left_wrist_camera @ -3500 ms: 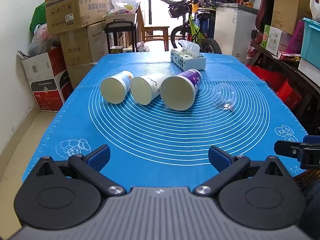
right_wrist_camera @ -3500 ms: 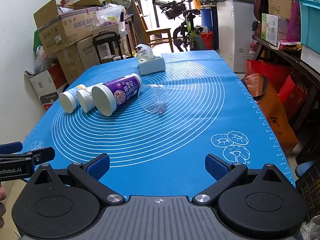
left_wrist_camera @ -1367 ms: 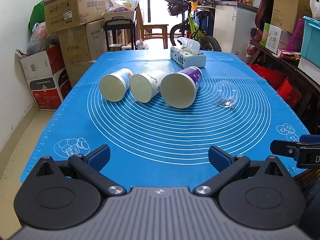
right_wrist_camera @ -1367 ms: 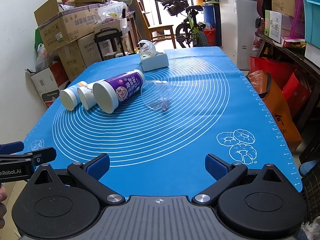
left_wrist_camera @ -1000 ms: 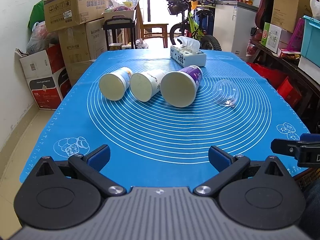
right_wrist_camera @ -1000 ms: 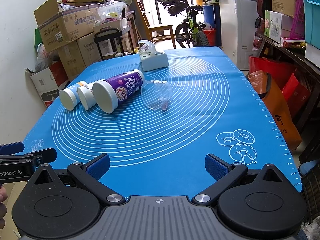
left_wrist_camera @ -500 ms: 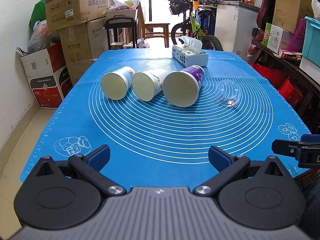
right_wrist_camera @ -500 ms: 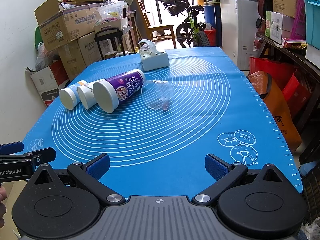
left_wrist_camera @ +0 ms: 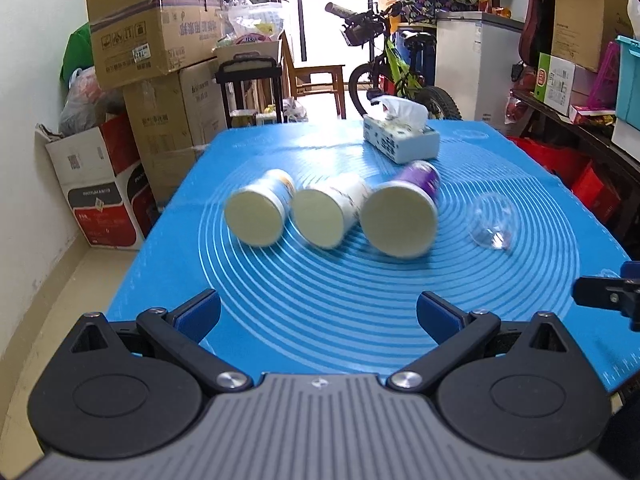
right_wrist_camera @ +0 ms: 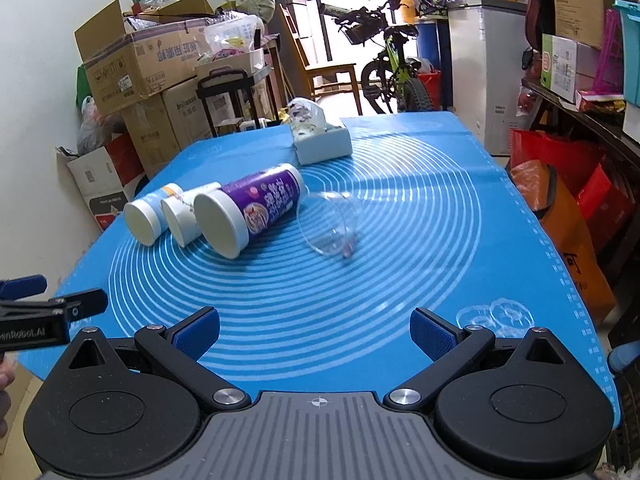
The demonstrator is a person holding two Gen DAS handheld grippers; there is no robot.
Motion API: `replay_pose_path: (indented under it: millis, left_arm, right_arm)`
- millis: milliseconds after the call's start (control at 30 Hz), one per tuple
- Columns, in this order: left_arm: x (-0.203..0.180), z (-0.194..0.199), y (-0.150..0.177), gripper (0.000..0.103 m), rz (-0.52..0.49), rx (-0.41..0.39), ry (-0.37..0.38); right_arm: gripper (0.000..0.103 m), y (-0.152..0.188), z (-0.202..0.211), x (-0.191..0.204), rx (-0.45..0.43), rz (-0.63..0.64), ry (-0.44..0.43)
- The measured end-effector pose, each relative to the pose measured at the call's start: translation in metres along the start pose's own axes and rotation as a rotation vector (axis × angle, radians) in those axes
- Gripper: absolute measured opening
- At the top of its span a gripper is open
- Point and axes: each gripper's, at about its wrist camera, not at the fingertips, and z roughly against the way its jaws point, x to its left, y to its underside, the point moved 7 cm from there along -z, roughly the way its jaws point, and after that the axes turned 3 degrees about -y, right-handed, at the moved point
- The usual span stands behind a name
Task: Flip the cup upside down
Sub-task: 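Move the left gripper to the blue-and-yellow cup and close on it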
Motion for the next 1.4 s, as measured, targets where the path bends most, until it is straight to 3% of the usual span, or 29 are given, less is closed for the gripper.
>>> replay_pose_path:
  millis: [467, 767, 900, 933, 1133, 1400]
  left_arm:
    - [0.055, -0.095, -0.049, 0.103, 0.009, 0.006, -0.092]
    - [0.062, -0.144, -0.057, 0.102, -0.029, 0.024, -0.091]
    - [0.064, -0.159, -0.055, 0.102, -0.021, 0.048, -0.057]
    - [0.064, -0.161, -0.054, 0.101, -0.020, 0.050, -0.050]
    - [0.065, -0.174, -0.051, 0.072, -0.003, 0.082, -0.013]
    - [0.068, -0.169, -0.051, 0.070, 0.009, 0.068, -0.011]
  right_arm:
    - [0.101, -0.043, -0.046, -0.001, -0.039, -0.019, 0.015]
    - [0.101, -0.039, -0.068, -0.016, -0.005, -0.043, 0.046]
    - [0.101, -0.038, -0.073, -0.019, 0.002, -0.047, 0.057]
    - [0.101, -0.037, -0.074, -0.019, 0.003, -0.046, 0.058]
    - [0.101, -0.037, -0.075, -0.019, 0.004, -0.043, 0.062]
    - [0.101, -0.037, -0.075, -0.019, 0.002, -0.044, 0.072]
